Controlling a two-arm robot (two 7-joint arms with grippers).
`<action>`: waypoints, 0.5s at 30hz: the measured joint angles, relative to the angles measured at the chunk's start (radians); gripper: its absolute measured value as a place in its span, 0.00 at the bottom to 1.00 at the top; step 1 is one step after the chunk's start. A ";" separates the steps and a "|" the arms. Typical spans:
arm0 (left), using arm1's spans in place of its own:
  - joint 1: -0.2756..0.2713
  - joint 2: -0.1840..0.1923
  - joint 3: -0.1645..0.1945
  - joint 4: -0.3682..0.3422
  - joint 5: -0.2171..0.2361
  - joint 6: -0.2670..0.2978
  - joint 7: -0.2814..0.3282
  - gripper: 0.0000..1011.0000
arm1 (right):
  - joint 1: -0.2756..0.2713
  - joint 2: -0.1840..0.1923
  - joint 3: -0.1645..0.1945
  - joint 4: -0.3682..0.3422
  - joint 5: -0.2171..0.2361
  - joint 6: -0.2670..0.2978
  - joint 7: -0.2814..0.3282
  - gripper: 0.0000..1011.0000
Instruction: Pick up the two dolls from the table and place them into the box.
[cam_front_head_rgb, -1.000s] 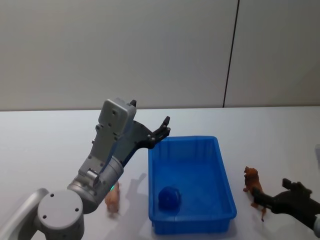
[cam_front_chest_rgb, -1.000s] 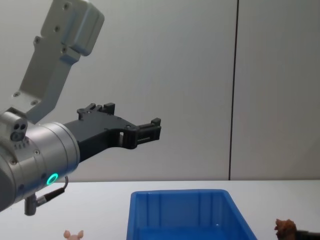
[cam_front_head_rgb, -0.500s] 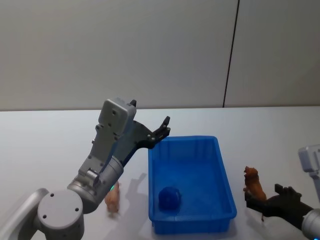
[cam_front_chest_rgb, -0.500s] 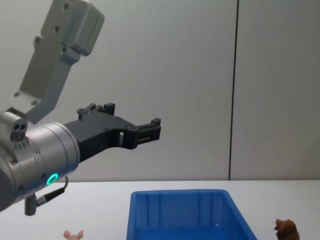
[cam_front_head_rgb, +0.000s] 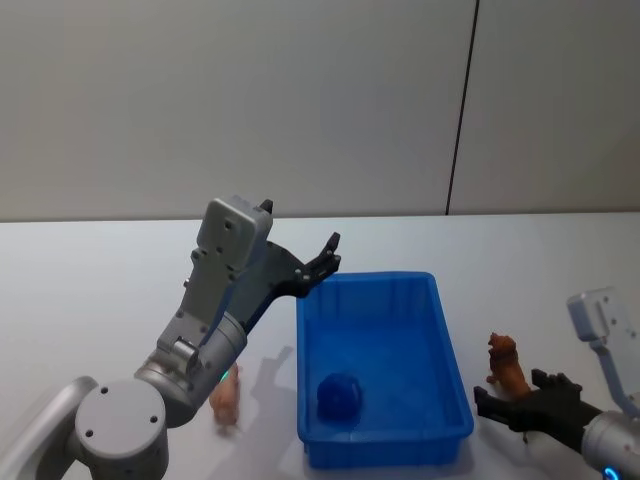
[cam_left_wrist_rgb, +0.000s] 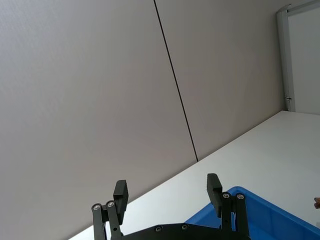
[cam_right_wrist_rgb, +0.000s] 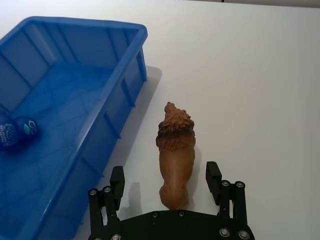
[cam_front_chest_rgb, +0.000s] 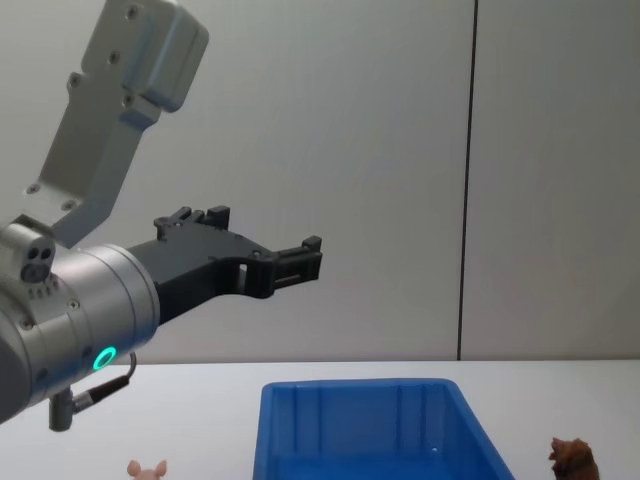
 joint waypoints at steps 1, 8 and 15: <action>0.000 0.000 0.000 0.000 0.000 0.000 0.000 0.99 | 0.005 -0.003 -0.002 0.009 -0.005 0.002 0.002 0.99; 0.000 0.000 0.000 0.000 0.000 0.000 0.000 0.99 | 0.022 -0.015 -0.009 0.035 -0.022 0.008 0.007 0.99; 0.000 0.000 0.000 0.000 0.000 0.000 0.000 0.99 | 0.032 -0.022 -0.014 0.051 -0.032 0.012 0.010 0.87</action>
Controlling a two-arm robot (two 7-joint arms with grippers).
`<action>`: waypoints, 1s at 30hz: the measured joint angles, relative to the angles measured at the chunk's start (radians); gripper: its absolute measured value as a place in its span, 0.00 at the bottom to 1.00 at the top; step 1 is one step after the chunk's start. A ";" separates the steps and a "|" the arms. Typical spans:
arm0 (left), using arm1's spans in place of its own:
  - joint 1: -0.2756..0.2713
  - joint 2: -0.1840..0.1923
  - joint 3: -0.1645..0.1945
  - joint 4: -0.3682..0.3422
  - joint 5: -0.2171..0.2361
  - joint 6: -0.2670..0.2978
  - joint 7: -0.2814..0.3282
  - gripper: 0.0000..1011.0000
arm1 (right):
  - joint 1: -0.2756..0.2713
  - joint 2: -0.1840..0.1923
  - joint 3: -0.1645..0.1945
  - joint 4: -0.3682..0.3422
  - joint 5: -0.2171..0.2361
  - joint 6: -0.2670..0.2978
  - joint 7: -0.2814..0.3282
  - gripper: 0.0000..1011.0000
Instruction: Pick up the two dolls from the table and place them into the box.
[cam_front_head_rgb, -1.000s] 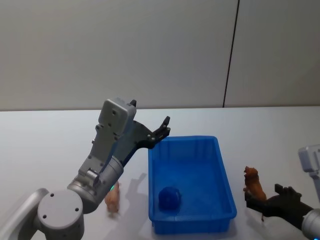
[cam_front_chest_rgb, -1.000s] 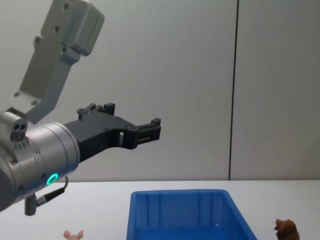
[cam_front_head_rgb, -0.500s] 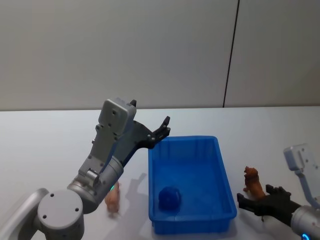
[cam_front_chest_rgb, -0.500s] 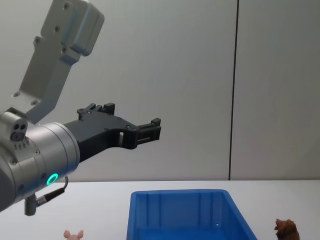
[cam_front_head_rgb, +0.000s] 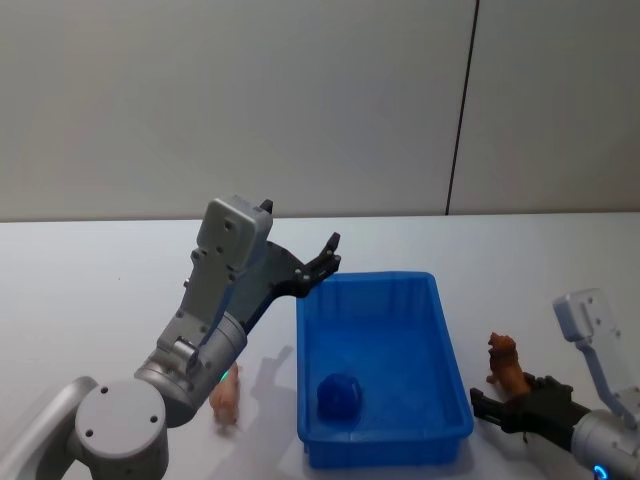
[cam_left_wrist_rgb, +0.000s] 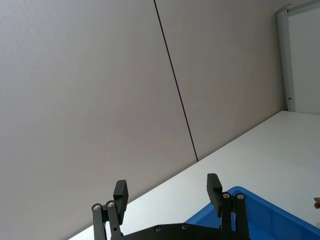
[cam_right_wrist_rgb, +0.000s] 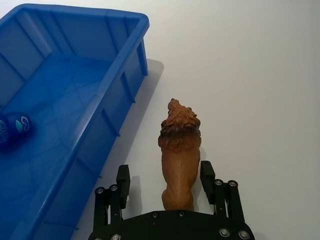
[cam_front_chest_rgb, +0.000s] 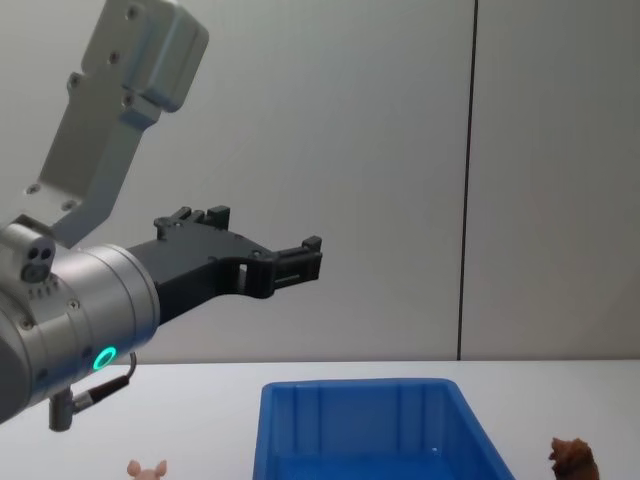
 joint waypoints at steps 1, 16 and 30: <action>0.000 0.000 0.000 0.000 0.000 0.000 0.000 0.99 | 0.001 0.000 0.000 0.001 -0.001 0.000 0.000 0.84; 0.000 0.000 0.000 0.000 0.000 0.000 0.000 0.99 | 0.010 -0.006 -0.004 0.014 -0.010 0.003 0.003 0.42; 0.000 0.000 0.000 0.000 0.000 0.000 0.000 0.99 | -0.010 0.013 0.015 -0.033 0.001 -0.049 -0.031 0.30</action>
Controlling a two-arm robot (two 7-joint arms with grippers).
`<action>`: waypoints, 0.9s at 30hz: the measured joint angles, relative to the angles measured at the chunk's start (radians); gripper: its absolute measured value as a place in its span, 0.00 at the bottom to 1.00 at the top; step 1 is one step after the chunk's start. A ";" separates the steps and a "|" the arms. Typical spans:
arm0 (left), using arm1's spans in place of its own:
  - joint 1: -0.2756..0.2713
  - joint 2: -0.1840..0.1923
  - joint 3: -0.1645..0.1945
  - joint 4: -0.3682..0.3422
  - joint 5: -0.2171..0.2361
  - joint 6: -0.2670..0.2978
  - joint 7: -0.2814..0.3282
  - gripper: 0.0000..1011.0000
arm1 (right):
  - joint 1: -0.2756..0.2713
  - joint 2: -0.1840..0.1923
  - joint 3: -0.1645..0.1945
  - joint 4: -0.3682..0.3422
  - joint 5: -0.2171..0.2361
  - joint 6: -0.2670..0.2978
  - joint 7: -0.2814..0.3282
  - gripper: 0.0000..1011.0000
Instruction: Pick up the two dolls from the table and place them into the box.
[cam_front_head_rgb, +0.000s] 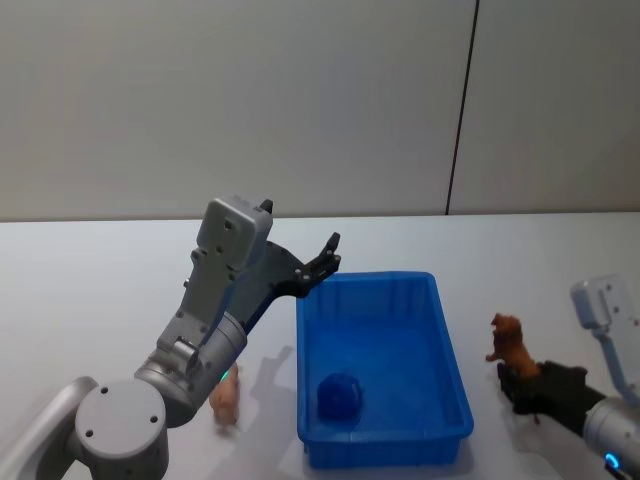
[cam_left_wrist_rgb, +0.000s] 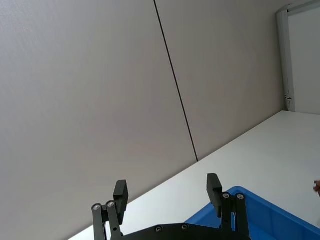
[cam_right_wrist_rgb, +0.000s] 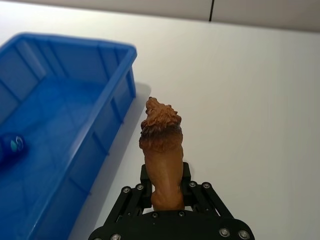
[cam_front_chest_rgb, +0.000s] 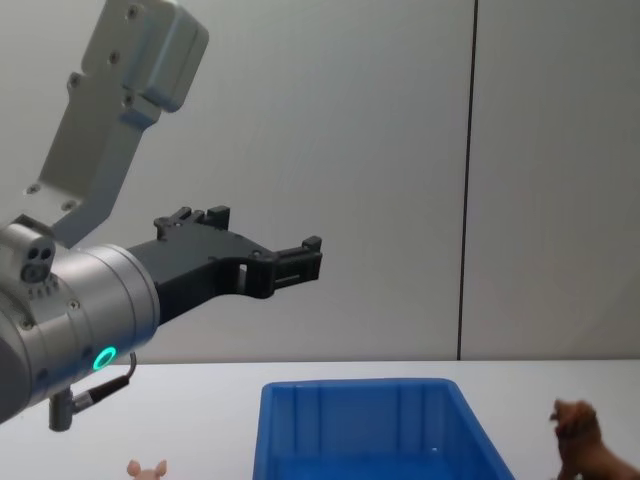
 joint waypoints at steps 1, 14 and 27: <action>0.000 0.000 0.000 0.000 0.000 0.000 0.000 0.99 | -0.001 0.001 0.002 -0.004 0.001 -0.005 -0.002 0.30; 0.000 0.000 0.000 0.000 0.000 0.000 0.000 0.99 | 0.009 0.017 0.021 -0.085 0.003 -0.072 0.019 0.30; 0.000 0.000 0.000 0.000 0.000 0.000 0.000 0.99 | 0.061 0.003 0.011 -0.113 0.015 -0.074 0.142 0.30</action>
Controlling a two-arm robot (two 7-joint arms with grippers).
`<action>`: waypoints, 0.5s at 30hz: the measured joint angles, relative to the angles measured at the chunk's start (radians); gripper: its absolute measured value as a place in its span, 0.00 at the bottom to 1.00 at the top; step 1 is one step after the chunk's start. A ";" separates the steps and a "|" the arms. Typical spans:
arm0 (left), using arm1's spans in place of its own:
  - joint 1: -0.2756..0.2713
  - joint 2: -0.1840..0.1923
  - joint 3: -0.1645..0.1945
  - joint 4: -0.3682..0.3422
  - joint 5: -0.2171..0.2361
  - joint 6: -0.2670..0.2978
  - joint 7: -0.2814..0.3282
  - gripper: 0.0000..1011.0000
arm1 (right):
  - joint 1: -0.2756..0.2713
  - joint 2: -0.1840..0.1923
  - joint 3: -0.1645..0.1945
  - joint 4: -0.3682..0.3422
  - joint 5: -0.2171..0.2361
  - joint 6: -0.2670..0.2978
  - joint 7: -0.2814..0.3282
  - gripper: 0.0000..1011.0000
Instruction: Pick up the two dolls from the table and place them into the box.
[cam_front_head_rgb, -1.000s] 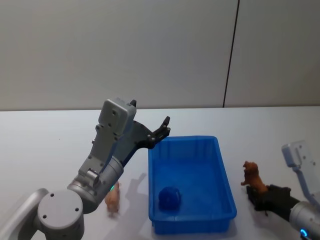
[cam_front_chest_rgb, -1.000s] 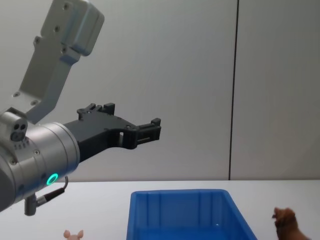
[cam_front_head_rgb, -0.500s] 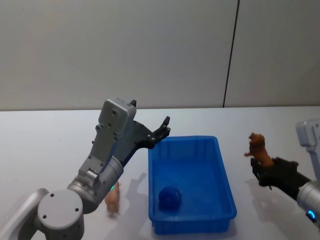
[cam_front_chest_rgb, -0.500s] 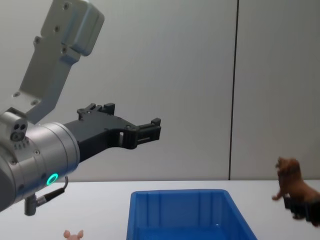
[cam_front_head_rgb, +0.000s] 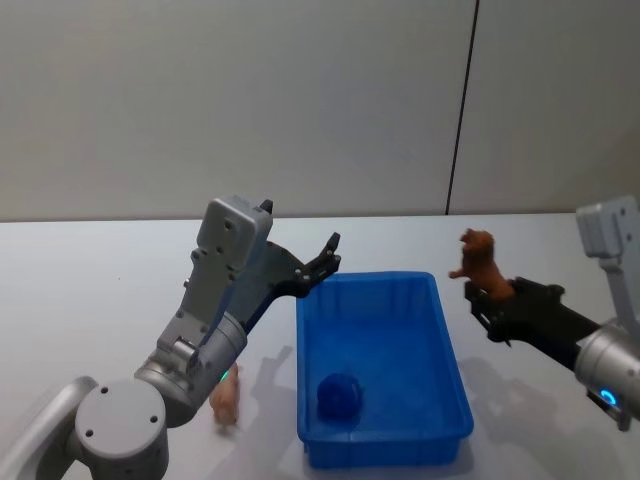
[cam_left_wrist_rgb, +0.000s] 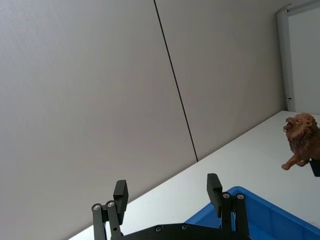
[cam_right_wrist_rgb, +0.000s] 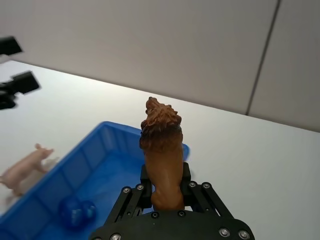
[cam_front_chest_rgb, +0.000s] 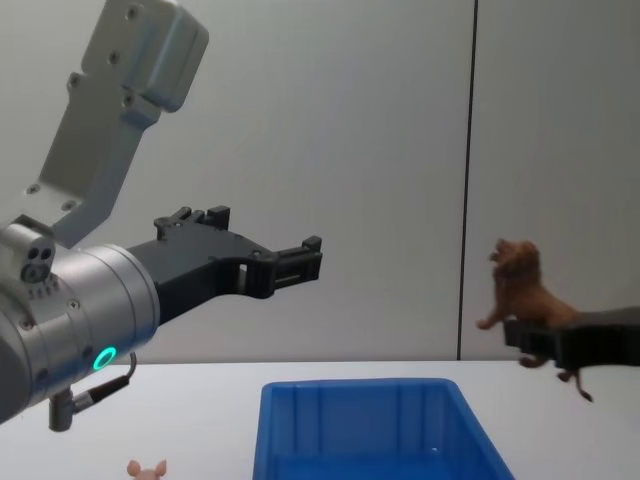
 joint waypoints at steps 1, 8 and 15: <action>0.000 0.000 0.000 0.000 0.000 0.000 0.000 0.99 | 0.004 -0.002 -0.001 0.000 0.001 0.003 0.009 0.30; 0.000 0.000 0.000 0.000 0.000 0.000 0.000 0.99 | 0.049 -0.027 -0.020 0.017 0.016 0.042 0.097 0.30; 0.000 0.000 0.000 0.000 0.000 0.000 0.000 0.99 | 0.102 -0.061 -0.043 0.061 0.034 0.100 0.180 0.30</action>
